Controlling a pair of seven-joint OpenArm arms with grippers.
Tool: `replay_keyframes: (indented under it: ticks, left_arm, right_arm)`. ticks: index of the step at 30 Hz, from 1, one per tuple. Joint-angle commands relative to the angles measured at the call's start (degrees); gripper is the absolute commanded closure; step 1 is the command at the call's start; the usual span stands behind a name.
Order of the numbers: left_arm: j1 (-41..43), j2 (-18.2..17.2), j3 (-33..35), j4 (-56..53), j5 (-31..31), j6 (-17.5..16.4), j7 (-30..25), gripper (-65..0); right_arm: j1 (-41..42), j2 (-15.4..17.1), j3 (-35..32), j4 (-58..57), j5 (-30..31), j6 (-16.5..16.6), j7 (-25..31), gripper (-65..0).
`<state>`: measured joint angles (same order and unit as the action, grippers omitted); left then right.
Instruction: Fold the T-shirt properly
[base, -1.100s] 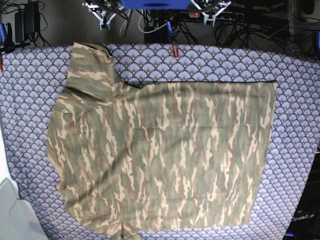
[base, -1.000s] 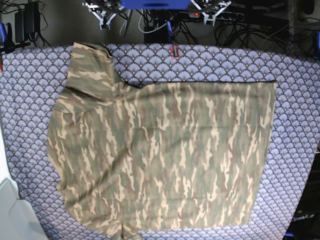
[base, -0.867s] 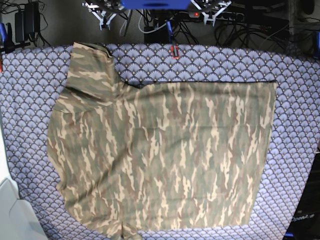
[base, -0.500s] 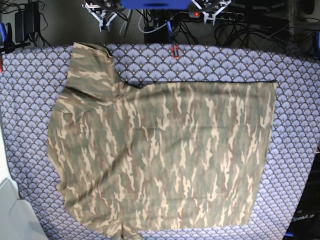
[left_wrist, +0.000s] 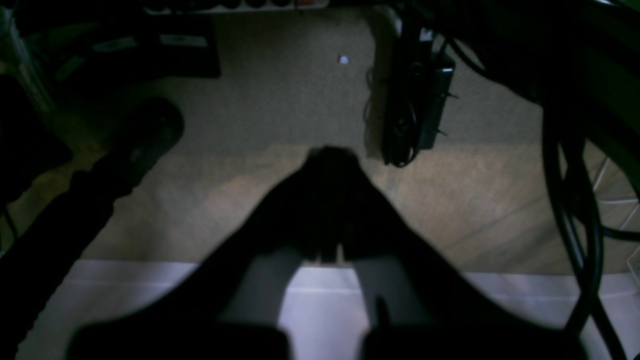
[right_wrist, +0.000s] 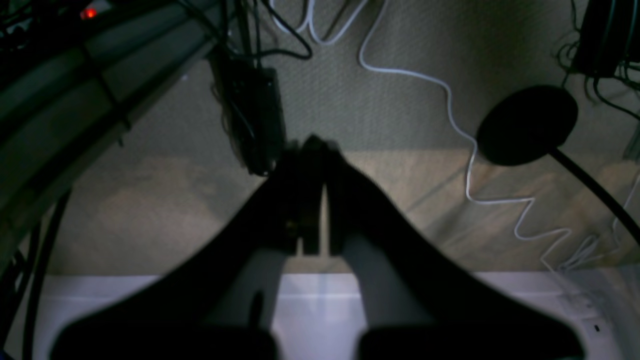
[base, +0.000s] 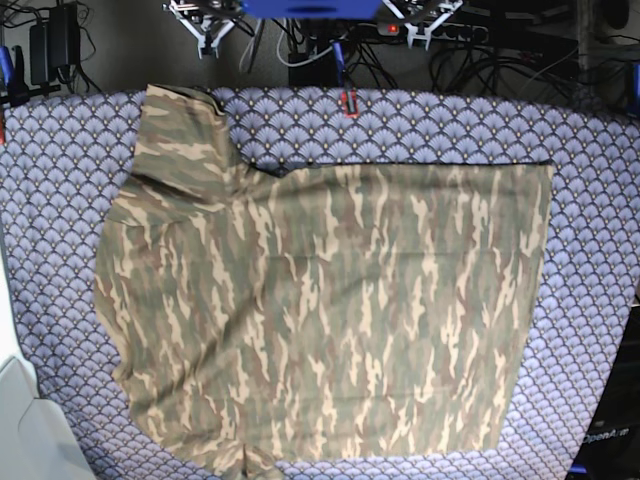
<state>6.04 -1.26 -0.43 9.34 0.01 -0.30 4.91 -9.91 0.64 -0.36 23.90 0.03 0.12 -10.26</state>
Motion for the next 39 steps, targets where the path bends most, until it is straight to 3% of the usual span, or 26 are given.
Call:
replay_keyframes:
  ticks: [1, 5, 13, 24, 31, 34, 37, 39]
  left_arm:
    - [1.03, -0.98, 0.12, 0.19, 0.3, -0.28, -0.38, -0.4]
    - [6.84, -2.74, 0.12, 8.11, 0.21, -0.36, -0.47, -0.4]
    - [21.34, -6.44, -0.41, 32.9, -0.14, -0.28, -0.03, -0.4]
    - [37.17, -6.79, -5.24, 63.93, -0.14, -0.1, 0.06, -0.4]
    - [46.48, -6.7, -8.5, 83.62, -0.14, -0.1, 0.06, -0.4]
    - [49.74, -6.61, -10.87, 93.29, -0.14, -0.01, 0.5, -0.4]
    - [50.53, -6.61, -12.45, 100.94, -0.14, -0.1, 6.92, -0.4]
    - [50.26, -6.61, -13.6, 104.37, -0.23, -0.28, 13.69, -0.5]
  right_arm:
    - [-0.77, 0.19, -0.03, 0.67, 0.19, -0.16, 0.37, 0.0]
    - [-7.27, 1.33, 0.49, 9.55, 0.27, -0.16, 1.95, 0.0]
    - [-23.71, 2.56, 0.49, 39.53, 0.27, -0.16, 1.43, 0.0]
    - [-32.51, 2.48, 0.32, 65.64, 0.27, -0.16, -8.33, 0.0]
    - [-37.43, 2.56, 0.49, 80.23, 0.27, -0.16, -9.21, -0.3]
    - [-37.34, 2.56, 0.49, 87.44, 0.27, -0.16, -15.72, -0.4]
    - [-34.26, 2.56, 0.05, 90.87, 0.27, 0.28, -21.69, -0.5]
    - [-31.27, 2.56, 0.58, 90.87, 0.27, 4.58, -24.24, -0.8]
